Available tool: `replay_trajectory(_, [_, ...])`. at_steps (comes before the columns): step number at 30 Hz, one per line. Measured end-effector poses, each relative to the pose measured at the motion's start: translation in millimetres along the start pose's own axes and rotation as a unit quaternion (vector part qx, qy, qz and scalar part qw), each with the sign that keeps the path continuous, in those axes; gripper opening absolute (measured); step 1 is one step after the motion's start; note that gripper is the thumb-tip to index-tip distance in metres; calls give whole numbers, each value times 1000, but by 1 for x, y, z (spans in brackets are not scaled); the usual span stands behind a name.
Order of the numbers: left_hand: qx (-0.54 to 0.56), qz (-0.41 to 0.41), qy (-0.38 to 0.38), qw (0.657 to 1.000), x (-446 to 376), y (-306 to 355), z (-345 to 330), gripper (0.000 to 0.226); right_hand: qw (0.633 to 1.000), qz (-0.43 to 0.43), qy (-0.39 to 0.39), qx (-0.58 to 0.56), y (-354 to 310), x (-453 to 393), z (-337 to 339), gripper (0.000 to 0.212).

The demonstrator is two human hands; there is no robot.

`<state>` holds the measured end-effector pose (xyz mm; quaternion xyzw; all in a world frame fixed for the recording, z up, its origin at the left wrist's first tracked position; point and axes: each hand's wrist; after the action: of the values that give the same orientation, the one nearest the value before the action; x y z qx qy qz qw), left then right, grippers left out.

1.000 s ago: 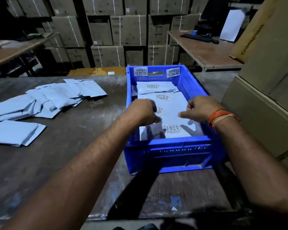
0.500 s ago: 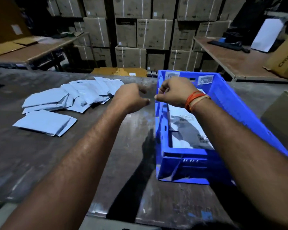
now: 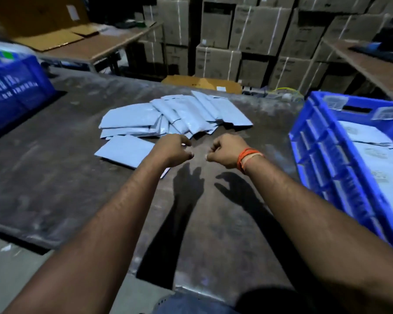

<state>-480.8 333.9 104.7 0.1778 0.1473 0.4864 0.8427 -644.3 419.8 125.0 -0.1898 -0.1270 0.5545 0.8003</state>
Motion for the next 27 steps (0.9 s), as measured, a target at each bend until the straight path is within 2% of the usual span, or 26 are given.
replay_trajectory(6, [-43, -15, -32, 998, -17, -105, -1, 53, 996, -42, -20, -76, -50, -31, -100, 11])
replay_trajectory(10, [-67, -10, -38, 997, -22, -151, -3, 59, 988, -68, -14, -140, -72, -51, -146, 19])
replay_trajectory(13, [-58, -19, -46, 997, -25, -170, -6, 61, 972, -127, 1, -197, -83, -58, -172, 28])
replay_trajectory(16, [-71, -35, -56, 995, -26, -177, -10, 65, 974, -122, 14, -192, -92, -59, -186, 45])
replay_trajectory(18, [-80, -46, -46, 995, -23, -178, -11, 62, 966, -134, 34, -217, -99, -59, -191, 47])
replay_trajectory(23, [-48, -73, 31, 996, -12, -167, -13, 57, 902, -148, 135, -383, -109, -50, -176, 27])
replay_trajectory(27, [121, -102, 172, 972, -5, -132, -6, 45, 819, -99, 207, -526, -111, -35, -122, 30])
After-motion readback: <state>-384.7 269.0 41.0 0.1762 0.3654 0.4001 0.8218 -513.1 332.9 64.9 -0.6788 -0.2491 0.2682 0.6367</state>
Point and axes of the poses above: each hand's wrist, its own x-axis away from the middle knuckle, its own z-axis out of the back of the hand, y = z × x, and after that the axes turned 8 degrees about y, right-handed
